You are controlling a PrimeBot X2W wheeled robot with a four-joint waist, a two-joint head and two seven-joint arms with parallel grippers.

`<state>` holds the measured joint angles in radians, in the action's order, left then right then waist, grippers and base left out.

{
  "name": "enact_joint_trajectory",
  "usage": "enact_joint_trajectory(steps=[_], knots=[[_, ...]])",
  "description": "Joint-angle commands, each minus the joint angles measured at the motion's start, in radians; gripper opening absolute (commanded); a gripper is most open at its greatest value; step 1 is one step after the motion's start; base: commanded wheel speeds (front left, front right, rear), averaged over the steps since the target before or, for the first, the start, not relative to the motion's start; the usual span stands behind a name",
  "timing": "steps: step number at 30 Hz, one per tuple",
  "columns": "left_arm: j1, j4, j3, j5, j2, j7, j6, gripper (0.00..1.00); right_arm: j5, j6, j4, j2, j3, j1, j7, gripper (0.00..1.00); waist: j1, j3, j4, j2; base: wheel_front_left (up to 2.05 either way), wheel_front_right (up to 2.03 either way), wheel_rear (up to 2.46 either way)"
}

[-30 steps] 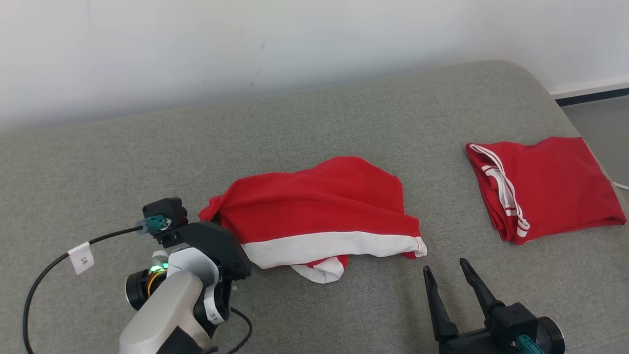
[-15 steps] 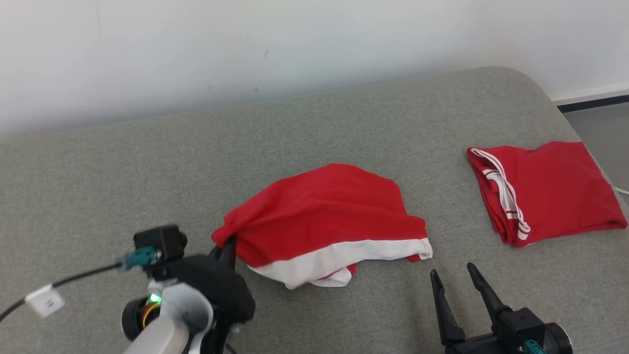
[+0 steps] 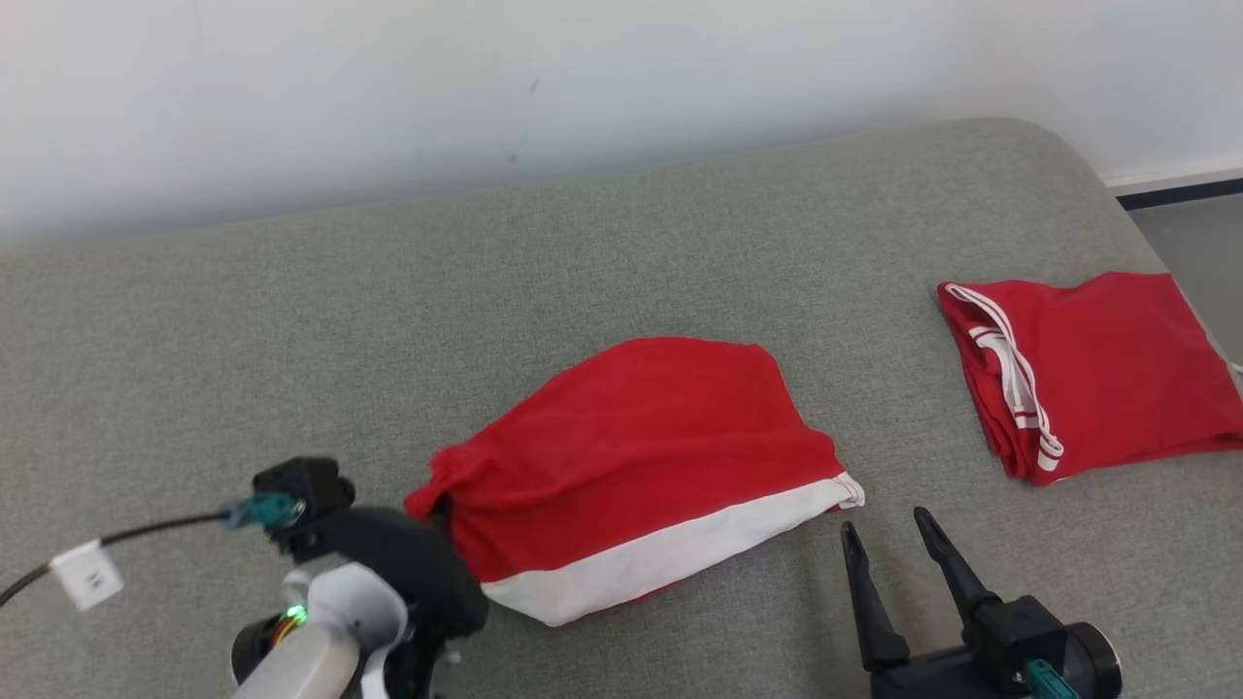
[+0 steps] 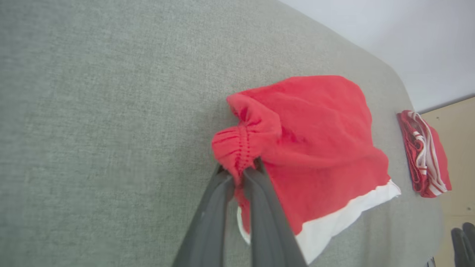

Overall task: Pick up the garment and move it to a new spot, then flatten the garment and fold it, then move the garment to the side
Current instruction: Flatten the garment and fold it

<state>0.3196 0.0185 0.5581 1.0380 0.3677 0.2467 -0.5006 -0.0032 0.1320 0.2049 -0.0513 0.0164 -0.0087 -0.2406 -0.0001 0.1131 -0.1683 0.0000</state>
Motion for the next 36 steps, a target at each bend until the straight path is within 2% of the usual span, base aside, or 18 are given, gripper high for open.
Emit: enact_joint_trajectory(steps=[1,4,5,6,10,12,15,20,26,29,32,36], knots=[[0.064,0.100,0.009,-0.013,-0.034,-0.002,0.017,0.00,-0.002,-0.003,0.001,0.003,0.010,-0.013,-0.002,1.00,0.0001,0.004,0.001,0.0000,0.00,0.00,0.00],[0.158,0.272,0.000,-0.038,-0.095,-0.075,0.045,0.00,-0.002,-0.003,0.005,0.002,0.018,-0.020,-0.002,1.00,0.0001,0.007,-0.004,0.0000,0.00,0.00,0.00],[0.182,0.321,-0.002,-0.049,-0.110,-0.108,0.052,0.35,-0.003,-0.003,0.006,0.002,0.022,-0.024,-0.002,1.00,0.0001,0.008,-0.007,0.0000,0.00,0.00,0.00],[0.208,0.372,-0.006,-0.062,-0.122,-0.141,0.061,1.00,-0.004,-0.003,0.007,0.003,0.024,-0.027,-0.002,1.00,0.0001,0.008,-0.009,0.0000,0.00,0.00,0.00],[0.264,0.516,-0.004,-0.097,-0.158,-0.242,0.101,1.00,-0.009,-0.003,0.009,0.002,0.017,-0.025,-0.003,1.00,0.0001,0.007,-0.015,0.0000,0.00,0.00,0.00],[0.273,0.563,-0.001,-0.110,-0.158,-0.286,0.126,1.00,-0.012,-0.003,0.006,0.002,0.009,-0.020,-0.003,1.00,0.0001,0.007,-0.012,0.0000,0.00,0.00,0.00],[0.273,0.590,0.011,-0.148,-0.142,-0.372,0.173,1.00,-0.015,-0.003,0.000,0.003,-0.003,-0.012,-0.002,1.00,0.0001,0.006,0.000,0.0000,0.00,0.00,0.00],[0.231,0.577,0.025,-0.197,-0.117,-0.471,0.211,1.00,-0.017,-0.003,-0.004,0.002,-0.012,-0.002,0.003,1.00,0.0001,-0.003,0.029,0.0000,0.00,0.00,0.00],[0.130,0.476,0.011,-0.292,-0.068,-0.511,0.218,1.00,-0.018,-0.003,-0.010,0.003,-0.015,0.009,0.009,1.00,0.0001,-0.025,0.068,0.0000,0.00,0.00,0.00],[0.026,0.323,-0.044,-0.403,-0.054,-0.512,0.205,1.00,-0.017,-0.003,-0.014,0.002,-0.017,0.015,0.015,1.00,0.0001,-0.038,0.086,0.0000,0.00,0.00,0.00],[-0.062,0.221,-0.098,-0.483,-0.067,-0.512,0.211,1.00,-0.017,-0.003,-0.017,0.003,-0.015,0.020,0.017,1.00,0.0001,-0.046,0.092,0.0000,0.00,0.00,0.00],[-0.183,0.105,-0.202,-0.572,-0.116,-0.512,0.229,1.00,-0.016,-0.003,-0.019,0.002,-0.013,0.023,0.019,1.00,0.0001,-0.054,0.095,0.0000,0.00,0.00,0.00]])
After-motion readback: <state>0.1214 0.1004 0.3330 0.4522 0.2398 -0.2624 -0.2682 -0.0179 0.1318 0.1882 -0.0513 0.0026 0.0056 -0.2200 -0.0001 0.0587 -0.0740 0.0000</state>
